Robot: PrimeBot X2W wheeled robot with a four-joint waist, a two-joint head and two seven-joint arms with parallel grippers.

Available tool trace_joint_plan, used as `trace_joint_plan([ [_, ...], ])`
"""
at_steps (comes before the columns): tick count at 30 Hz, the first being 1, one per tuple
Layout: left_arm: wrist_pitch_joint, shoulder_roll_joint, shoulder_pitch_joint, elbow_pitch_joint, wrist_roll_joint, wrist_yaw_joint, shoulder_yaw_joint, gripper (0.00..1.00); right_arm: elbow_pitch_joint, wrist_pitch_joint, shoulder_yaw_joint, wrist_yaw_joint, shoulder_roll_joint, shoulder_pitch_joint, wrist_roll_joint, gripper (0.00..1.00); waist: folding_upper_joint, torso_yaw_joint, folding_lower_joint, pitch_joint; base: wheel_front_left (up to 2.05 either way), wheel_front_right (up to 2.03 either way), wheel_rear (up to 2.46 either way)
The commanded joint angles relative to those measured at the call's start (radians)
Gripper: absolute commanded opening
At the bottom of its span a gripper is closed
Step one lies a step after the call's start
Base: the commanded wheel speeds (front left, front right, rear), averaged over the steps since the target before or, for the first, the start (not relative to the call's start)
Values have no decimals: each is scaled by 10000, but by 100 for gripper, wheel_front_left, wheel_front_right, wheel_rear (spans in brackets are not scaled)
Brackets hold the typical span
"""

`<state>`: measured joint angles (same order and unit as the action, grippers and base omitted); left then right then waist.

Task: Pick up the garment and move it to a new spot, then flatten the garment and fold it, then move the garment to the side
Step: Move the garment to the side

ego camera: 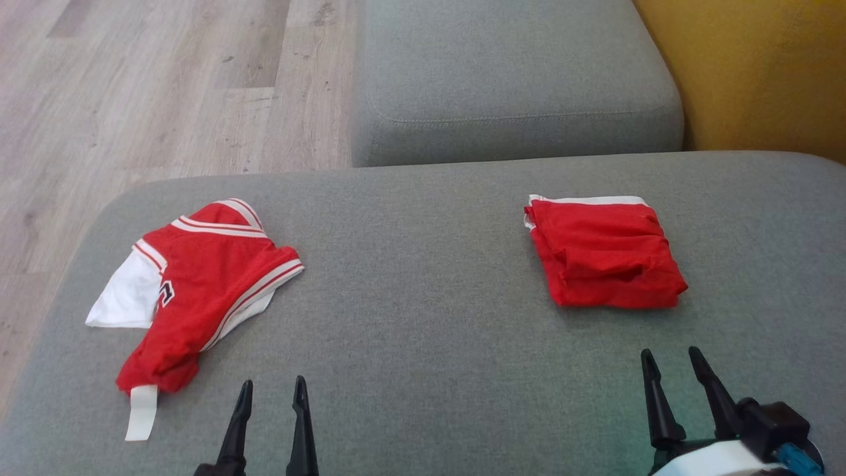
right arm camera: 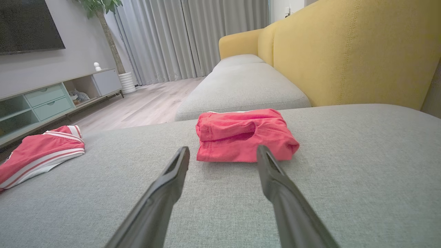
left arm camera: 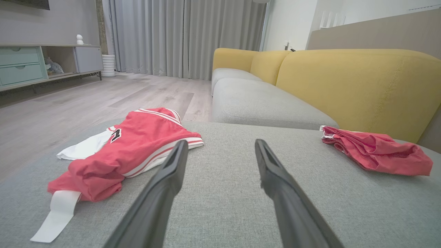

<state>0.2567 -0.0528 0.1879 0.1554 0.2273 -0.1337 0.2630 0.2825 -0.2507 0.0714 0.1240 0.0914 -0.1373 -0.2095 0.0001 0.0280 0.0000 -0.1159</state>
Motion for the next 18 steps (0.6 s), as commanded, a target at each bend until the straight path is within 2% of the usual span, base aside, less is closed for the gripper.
trace_joint_plan([
  [1,51,26,-468,-315,-124,-106,-318,100,-329,-110,209,67,16,374,96,100,-1,-12,0,7,0,0,0],
  [11,51,26,-558,-477,-203,-56,-294,100,-336,-110,-83,67,-32,770,282,100,-1,-151,0,488,0,0,0],
  [18,51,26,-1049,-867,-285,-59,-54,100,470,-110,-311,67,410,2478,48,100,-1,-169,0,1663,0,0,0],
])
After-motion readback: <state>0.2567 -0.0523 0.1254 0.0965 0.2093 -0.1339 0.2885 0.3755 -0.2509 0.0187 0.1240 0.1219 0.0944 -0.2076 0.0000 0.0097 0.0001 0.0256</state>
